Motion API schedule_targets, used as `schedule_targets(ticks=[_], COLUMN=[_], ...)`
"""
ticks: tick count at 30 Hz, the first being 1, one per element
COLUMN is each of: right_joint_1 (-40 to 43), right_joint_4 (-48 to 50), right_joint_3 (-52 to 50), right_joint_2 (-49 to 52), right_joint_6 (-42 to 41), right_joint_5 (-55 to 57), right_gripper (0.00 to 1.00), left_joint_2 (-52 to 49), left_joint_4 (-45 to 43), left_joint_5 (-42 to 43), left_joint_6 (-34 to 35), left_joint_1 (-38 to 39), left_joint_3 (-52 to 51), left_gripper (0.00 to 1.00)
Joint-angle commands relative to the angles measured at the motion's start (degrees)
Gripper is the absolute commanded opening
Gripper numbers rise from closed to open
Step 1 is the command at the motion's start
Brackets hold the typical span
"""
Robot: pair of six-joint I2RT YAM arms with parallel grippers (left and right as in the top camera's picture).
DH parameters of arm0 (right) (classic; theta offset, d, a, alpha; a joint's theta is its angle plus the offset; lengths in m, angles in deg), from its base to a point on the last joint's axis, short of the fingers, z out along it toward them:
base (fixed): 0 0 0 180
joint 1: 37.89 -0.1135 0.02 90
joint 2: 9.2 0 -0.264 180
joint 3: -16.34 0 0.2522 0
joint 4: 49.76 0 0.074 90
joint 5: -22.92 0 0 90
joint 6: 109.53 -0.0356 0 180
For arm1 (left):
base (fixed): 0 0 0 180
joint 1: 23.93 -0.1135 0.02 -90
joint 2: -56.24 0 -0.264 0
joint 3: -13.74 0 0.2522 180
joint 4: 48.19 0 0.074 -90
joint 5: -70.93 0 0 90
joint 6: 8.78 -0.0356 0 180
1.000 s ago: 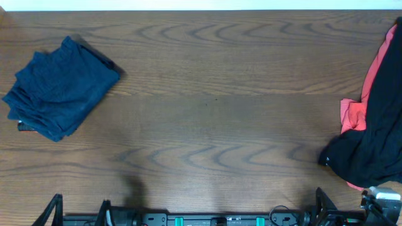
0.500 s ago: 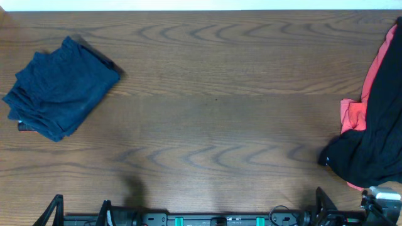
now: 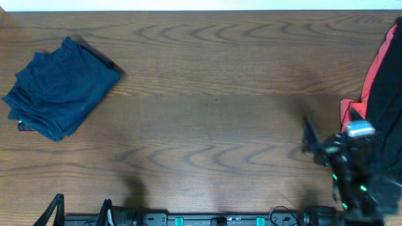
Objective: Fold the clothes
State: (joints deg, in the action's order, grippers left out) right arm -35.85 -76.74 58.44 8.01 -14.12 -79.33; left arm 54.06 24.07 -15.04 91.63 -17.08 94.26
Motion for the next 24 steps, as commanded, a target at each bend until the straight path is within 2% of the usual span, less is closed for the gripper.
schedule_targets(ticks=[1,3,6,11,13,16,24], right_joint_1=[-1.6,-2.0,-2.0,-2.0,-2.0,-2.1,-2.1], right_joint_4=[12.5,21.5,30.1,17.8,9.5,9.8,10.0], right_joint_3=[-11.7,-18.6,-26.9,-28.0,-27.9,-28.0,-28.0], right_joint_2=[-1.5,-3.4,-7.3,-14.6,-16.9,-16.1,-16.0], right_joint_6=[6.1,6.0,6.0,8.9,8.4,3.7,3.6], right_joint_5=[-3.0,-2.5,-2.1,-1.3,-0.5,0.0,0.0], right_gripper=[0.99,0.99,0.99,0.99,0.99,0.99,0.99], left_joint_2=[0.0,0.0,0.0,0.0,0.0,0.0,0.0], left_joint_4=[-0.2,-0.2,-0.2,-0.2,-0.2,-0.2,-0.2], left_joint_5=[-0.7,-0.7,-0.7,-0.7,-0.7,-0.7,-0.7], left_joint_6=[-0.7,-0.7,-0.7,-0.7,-0.7,-0.7,-0.7], left_joint_1=[0.0,0.0,0.0,0.0,0.0,0.0,0.0], left_joint_3=[0.0,0.0,0.0,0.0,0.0,0.0,0.0], left_gripper=[0.98,0.98,0.98,0.98,0.98,0.98,0.98])
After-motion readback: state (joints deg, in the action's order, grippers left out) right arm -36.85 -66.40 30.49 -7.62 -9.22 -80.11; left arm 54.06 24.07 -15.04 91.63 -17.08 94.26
